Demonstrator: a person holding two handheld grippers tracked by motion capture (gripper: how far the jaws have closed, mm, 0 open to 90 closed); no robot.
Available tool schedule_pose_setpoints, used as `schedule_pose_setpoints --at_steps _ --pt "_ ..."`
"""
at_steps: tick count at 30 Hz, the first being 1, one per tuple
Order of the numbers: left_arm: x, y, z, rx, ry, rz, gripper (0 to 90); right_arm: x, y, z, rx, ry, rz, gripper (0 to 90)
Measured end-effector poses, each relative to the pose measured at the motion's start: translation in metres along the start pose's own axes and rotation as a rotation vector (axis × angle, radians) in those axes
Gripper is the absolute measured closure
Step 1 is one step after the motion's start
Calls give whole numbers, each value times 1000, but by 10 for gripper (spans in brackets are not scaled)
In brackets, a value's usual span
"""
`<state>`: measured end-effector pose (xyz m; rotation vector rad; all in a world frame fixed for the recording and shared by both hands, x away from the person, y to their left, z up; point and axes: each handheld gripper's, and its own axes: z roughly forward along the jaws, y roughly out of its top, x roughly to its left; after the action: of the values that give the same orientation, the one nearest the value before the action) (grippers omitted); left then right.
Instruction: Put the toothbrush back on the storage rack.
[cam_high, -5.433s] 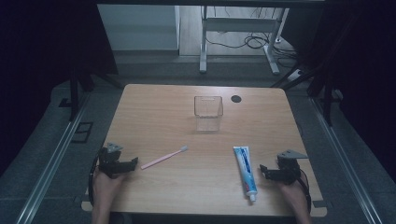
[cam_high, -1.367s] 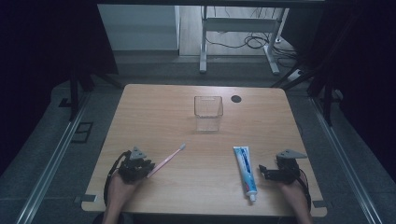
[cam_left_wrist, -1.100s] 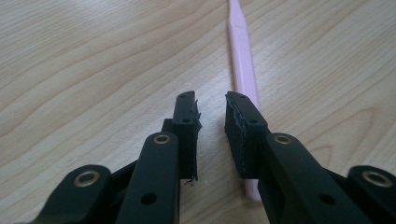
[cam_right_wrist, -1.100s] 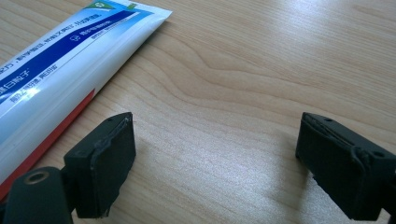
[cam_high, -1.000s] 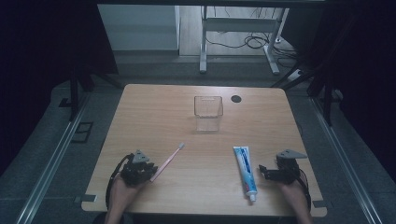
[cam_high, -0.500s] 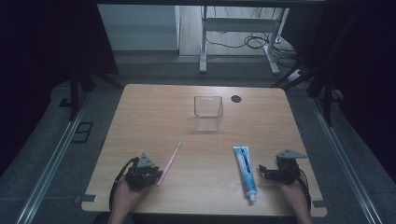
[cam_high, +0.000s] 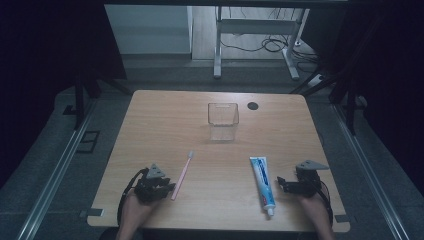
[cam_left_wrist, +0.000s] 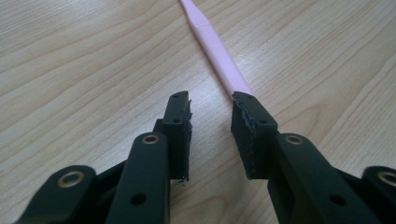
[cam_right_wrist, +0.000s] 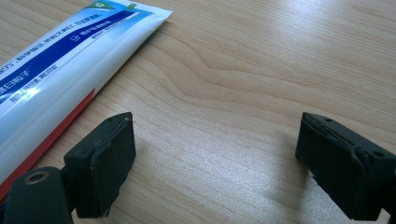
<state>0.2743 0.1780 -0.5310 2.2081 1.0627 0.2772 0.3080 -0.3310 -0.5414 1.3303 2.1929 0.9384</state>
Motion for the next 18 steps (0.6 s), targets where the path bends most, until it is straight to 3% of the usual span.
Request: schedule_pose_setpoints --at_steps 10,18 --pt "3 6 0 11 5 -7 570 0 0 0 -1 0 0 116" --pt "5 18 -2 33 -41 -47 506 0 0 0 0 -1 1 118"
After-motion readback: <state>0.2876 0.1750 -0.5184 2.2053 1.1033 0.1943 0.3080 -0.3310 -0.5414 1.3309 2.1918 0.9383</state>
